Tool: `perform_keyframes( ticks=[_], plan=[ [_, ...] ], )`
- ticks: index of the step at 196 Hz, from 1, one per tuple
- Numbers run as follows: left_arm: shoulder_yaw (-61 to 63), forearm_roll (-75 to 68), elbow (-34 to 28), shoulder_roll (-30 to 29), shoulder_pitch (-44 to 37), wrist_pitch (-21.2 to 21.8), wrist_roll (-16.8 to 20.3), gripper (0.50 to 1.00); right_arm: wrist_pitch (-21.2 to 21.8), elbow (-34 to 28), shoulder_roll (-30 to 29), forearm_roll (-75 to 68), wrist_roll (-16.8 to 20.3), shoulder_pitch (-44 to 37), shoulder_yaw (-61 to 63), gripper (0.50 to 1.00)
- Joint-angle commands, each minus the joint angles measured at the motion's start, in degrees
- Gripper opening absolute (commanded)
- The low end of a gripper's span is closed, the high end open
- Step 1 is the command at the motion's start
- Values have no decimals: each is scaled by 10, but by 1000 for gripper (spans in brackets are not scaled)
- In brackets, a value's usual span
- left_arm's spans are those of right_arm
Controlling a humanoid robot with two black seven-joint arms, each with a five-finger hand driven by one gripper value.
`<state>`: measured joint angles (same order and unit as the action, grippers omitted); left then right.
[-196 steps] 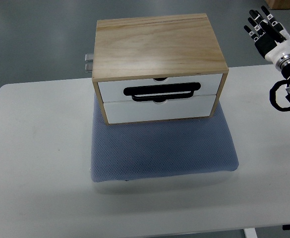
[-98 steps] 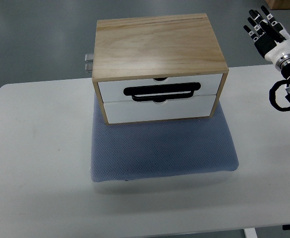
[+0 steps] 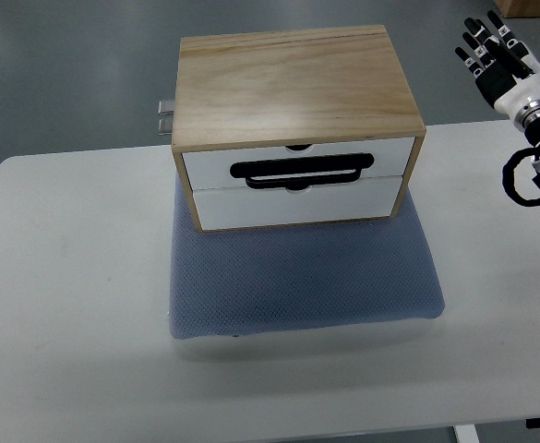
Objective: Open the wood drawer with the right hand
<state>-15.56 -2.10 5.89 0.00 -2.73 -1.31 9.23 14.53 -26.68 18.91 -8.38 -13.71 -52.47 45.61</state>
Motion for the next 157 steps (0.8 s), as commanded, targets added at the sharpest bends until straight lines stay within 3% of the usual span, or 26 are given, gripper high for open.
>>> perform_keyframes(
  ticks=[1, 104, 157],
  plan=[
    [0, 0, 0, 0, 0, 0, 0, 1000, -1, 1, 0, 0, -1, 0, 1, 944],
    [0, 0, 0, 0, -1, 0, 0, 1000, -1, 6, 10, 3, 4, -18, -12, 944],
    [0, 0, 0, 0, -1, 0, 0, 1000, -9, -10, 84, -1, 4, -75, -155, 944]
  ],
)
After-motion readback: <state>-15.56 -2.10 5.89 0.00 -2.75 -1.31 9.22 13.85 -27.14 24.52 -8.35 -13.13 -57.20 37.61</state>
